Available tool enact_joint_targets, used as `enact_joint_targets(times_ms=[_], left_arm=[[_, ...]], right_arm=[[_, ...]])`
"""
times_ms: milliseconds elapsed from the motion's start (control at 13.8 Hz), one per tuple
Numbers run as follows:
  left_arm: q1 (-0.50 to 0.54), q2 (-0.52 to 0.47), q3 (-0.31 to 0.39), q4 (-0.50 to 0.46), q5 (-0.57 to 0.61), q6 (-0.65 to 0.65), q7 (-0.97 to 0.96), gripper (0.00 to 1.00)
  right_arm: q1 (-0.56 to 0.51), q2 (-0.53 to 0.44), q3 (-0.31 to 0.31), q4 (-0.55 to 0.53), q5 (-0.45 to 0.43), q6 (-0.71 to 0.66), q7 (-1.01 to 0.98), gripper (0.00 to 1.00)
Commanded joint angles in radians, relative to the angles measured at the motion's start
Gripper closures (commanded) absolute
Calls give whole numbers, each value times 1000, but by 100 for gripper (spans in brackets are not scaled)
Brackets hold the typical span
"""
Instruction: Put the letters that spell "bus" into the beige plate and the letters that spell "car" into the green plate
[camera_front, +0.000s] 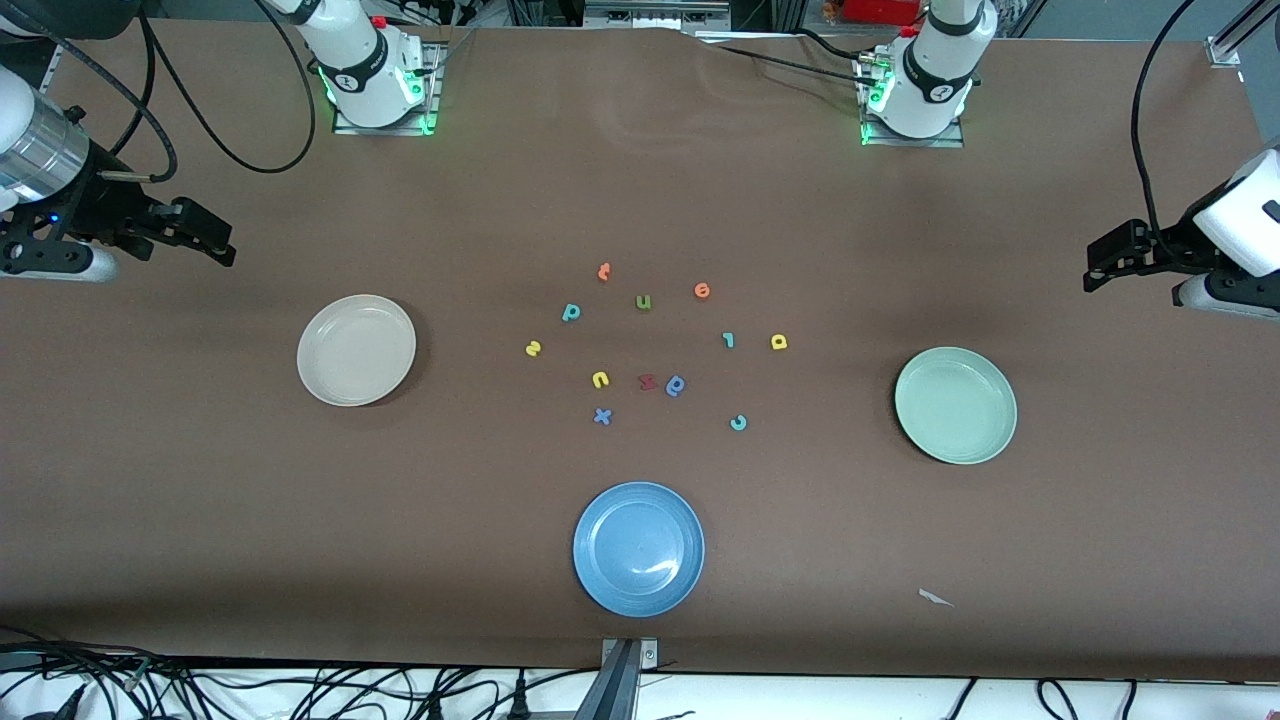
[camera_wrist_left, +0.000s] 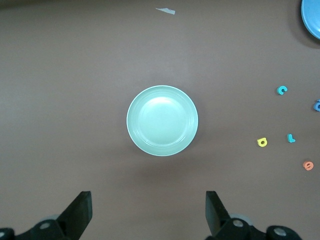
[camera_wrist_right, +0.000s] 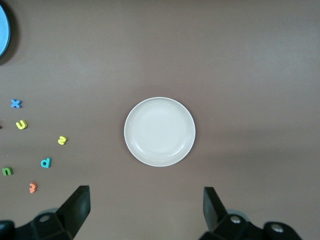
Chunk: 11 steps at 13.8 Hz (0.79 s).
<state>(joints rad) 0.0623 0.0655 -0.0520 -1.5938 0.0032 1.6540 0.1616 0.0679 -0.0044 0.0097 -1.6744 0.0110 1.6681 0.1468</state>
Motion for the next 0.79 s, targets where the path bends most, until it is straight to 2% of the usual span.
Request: enact_joint_targets(times_ms=[0,361,506,650,723], left_arm=[[-6,-13,1,1,34,-11,15,0],[-7,-12,1,1,34,-11,15,0],[-7,-9,1,1,32,-11,15,0],[-10,-3,1,1,32,-11,10,0],[-12,6,1,1,32,-11,1,0]], right_arm=[[9,1,-2,10,-19,-11,-1,0],[33,62,0,10,-19,-54,-1,0],[47,102,1,13,-11,-125,7,0],[59,156,0,24,-2,-99,0,0],[61,202,1,62,6,-70,2,0]])
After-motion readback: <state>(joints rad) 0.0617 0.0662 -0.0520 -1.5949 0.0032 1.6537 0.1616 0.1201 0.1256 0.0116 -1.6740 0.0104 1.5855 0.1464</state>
